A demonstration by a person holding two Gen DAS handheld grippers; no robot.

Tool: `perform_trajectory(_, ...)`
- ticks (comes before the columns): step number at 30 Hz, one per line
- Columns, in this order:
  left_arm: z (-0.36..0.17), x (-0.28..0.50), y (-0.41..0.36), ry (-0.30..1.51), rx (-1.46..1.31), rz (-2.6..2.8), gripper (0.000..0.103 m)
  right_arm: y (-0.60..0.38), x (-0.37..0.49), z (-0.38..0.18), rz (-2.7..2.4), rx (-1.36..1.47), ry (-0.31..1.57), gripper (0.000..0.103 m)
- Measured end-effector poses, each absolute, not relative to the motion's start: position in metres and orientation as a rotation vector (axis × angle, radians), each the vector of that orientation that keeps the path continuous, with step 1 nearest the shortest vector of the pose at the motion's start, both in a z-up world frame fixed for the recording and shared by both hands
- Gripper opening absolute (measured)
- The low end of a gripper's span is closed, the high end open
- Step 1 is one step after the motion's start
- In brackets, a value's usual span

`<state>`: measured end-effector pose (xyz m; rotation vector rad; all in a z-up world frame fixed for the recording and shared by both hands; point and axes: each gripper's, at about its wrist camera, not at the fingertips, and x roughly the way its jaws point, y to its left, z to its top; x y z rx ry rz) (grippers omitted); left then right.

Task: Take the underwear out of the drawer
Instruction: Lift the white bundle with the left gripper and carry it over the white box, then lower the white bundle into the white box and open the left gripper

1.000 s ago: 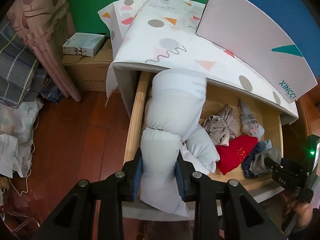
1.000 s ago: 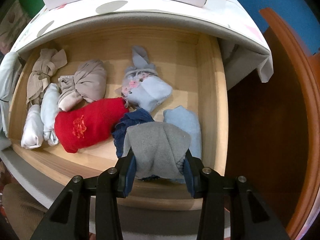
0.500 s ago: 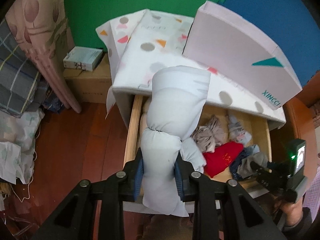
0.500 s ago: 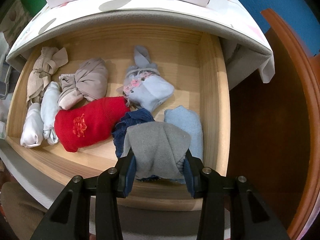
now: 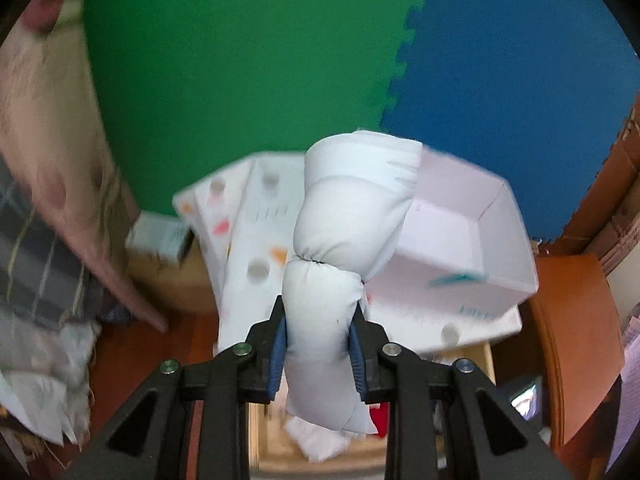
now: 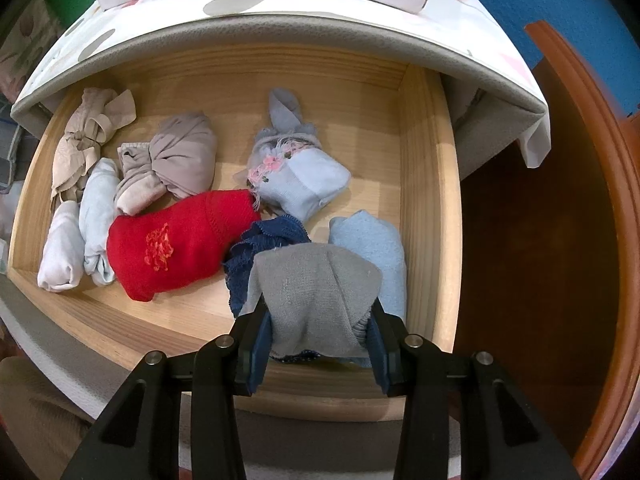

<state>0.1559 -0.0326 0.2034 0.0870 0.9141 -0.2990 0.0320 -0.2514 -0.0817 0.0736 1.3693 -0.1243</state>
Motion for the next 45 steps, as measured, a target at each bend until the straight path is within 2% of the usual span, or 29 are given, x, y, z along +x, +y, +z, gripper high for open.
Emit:
perform_trajectory(5, 0.229, 0.195, -0.065, 0.886, 0.101, -0.327, 0.027, -0.252, 0.032, -0.083, -0.123, 0.073, 1.377, 0.038)
perform_trajectory(11, 0.232, 0.234, -0.096, 0.885, 0.116, -0.34, 0.027, -0.251, 0.033, -0.084, -0.123, 0.058, 1.382, 0.038)
perform_trajectory(28, 0.152, 0.287, -0.152, 0.955, 0.149, -0.328, 0.027, -0.254, 0.033, -0.087, -0.107, 0.071, 1.384, 0.039)
perform_trajectory(45, 0.097, 0.301, -0.152, 1.05, 0.181, -0.276, 0.027, -0.259, 0.036, -0.087, -0.105, 0.086, 1.386, 0.039)
